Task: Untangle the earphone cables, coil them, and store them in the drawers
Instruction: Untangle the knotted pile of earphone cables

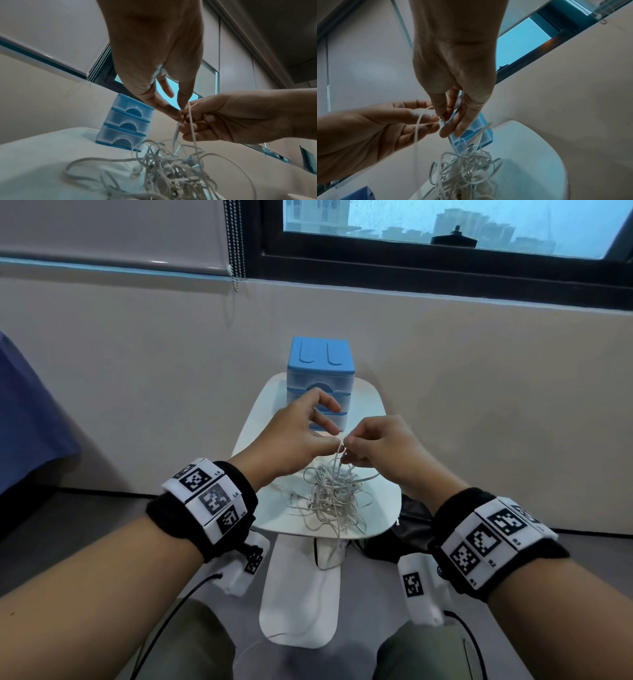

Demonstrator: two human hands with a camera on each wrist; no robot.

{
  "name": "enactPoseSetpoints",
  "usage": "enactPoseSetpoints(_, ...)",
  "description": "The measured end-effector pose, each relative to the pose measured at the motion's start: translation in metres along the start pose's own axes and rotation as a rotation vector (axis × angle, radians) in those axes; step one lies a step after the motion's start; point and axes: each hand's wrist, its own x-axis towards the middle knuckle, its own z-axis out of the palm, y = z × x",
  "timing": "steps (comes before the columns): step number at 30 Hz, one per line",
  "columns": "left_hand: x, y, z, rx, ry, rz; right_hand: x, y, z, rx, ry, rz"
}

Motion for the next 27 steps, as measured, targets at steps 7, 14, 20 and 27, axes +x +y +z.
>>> enactPoseSetpoints(7,-0.005,-0.033,0.017,0.186,-0.151,-0.152,-0.001,0.001,0.003,0.257,-0.045,0.039)
enactPoseSetpoints(14,-0.006,-0.045,0.044,0.369,-0.074,-0.127,-0.007,0.014,0.013,0.256,-0.128,0.176)
enactPoseSetpoints(20,-0.002,-0.049,0.046,0.448,-0.038,-0.085,-0.004,0.022,0.011,0.044,-0.064,0.157)
enactPoseSetpoints(27,-0.001,-0.049,0.041,0.443,-0.081,-0.079,0.007,0.017,-0.001,-0.269,-0.001,0.092)
